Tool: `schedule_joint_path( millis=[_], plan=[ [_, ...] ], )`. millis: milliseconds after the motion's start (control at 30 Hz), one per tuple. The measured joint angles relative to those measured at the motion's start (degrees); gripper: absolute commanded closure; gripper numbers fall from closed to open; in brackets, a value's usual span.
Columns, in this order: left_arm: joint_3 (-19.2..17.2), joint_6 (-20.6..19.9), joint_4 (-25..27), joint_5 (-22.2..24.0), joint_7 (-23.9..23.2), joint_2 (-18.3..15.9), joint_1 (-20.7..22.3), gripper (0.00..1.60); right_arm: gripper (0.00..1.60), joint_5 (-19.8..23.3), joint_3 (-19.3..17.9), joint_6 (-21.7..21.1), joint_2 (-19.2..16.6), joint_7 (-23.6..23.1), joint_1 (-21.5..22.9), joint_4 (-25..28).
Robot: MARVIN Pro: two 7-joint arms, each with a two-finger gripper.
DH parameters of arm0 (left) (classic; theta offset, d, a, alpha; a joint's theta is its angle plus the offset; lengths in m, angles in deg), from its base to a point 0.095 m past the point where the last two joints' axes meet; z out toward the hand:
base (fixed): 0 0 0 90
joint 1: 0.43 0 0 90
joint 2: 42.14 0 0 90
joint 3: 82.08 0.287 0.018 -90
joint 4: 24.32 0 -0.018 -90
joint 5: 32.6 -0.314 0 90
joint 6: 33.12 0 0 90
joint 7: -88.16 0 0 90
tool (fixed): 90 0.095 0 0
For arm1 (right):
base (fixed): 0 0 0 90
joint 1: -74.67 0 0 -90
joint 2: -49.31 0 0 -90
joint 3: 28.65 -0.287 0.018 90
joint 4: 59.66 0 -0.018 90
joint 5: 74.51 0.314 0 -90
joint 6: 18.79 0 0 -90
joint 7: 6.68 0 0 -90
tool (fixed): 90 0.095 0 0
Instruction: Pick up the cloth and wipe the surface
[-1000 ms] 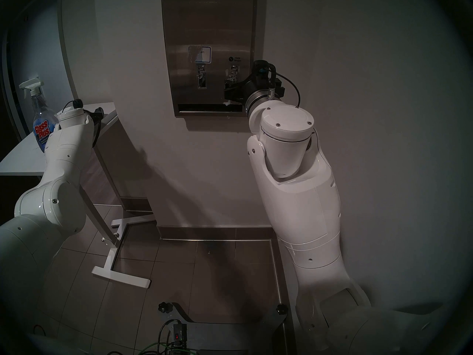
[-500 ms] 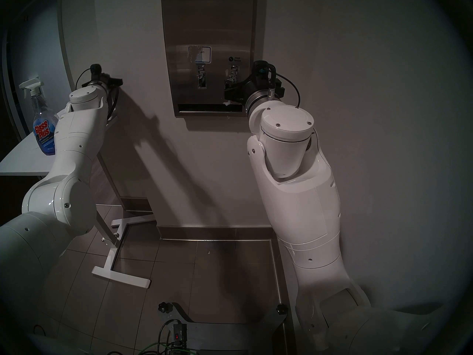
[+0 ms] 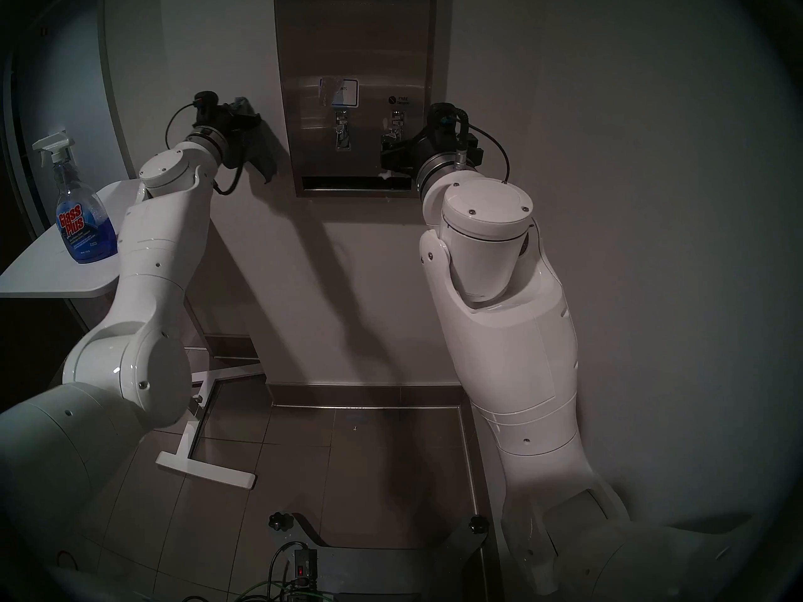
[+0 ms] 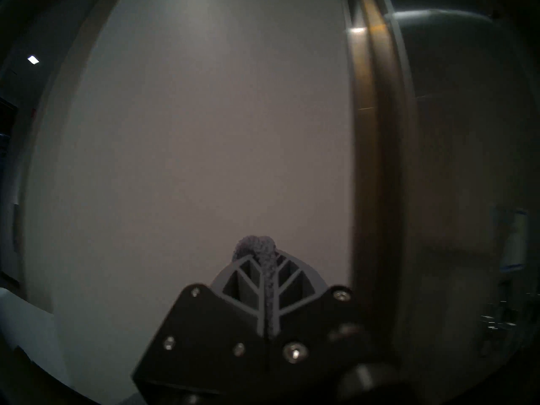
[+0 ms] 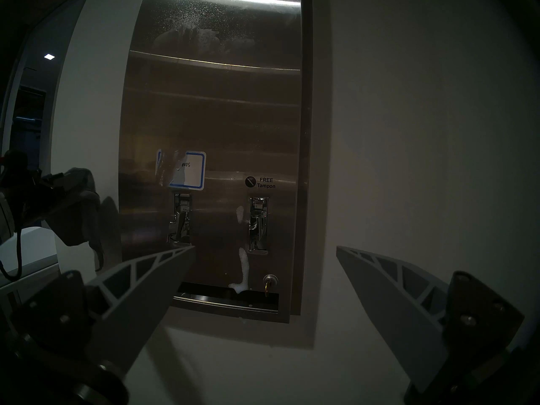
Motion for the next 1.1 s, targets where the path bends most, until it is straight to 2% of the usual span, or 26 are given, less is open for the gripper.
schedule_joint_path(
  millis=[133, 267, 600, 667, 967, 1100],
  plan=[
    [0.9, 0.0, 3.2, 3.9, -5.5, 0.9, -3.7, 1.60, 0.00, 0.0, 0.0, 0.0, 0.0, 0.0, 0.0, 0.0],
    [1.1, 0.0, 5.0, 6.1, -8.6, 0.9, -5.6, 1.60, 0.00, 0.0, 0.0, 0.0, 0.0, 0.0, 0.0, 0.0],
    [1.0, -0.9, 11.6, 14.1, -19.6, -1.3, -11.2, 1.60, 0.00, 0.0, 0.0, 0.0, 0.0, 0.0, 0.0, 0.0],
    [0.9, -1.3, 12.3, 14.8, -20.6, -1.6, -11.7, 1.60, 0.00, 0.0, 0.0, 0.0, 0.0, 0.0, 0.0, 0.0],
    [-0.3, -8.0, 18.8, 19.9, -29.9, -4.3, -16.0, 1.60, 0.00, -0.1, 0.0, 0.0, 0.0, -0.1, 0.0, 0.1],
    [-1.0, -10.9, 20.7, 20.7, -31.5, -5.0, -17.1, 1.60, 0.00, -0.1, 0.0, 0.0, 0.0, -0.1, 0.0, 0.1]
  ],
)
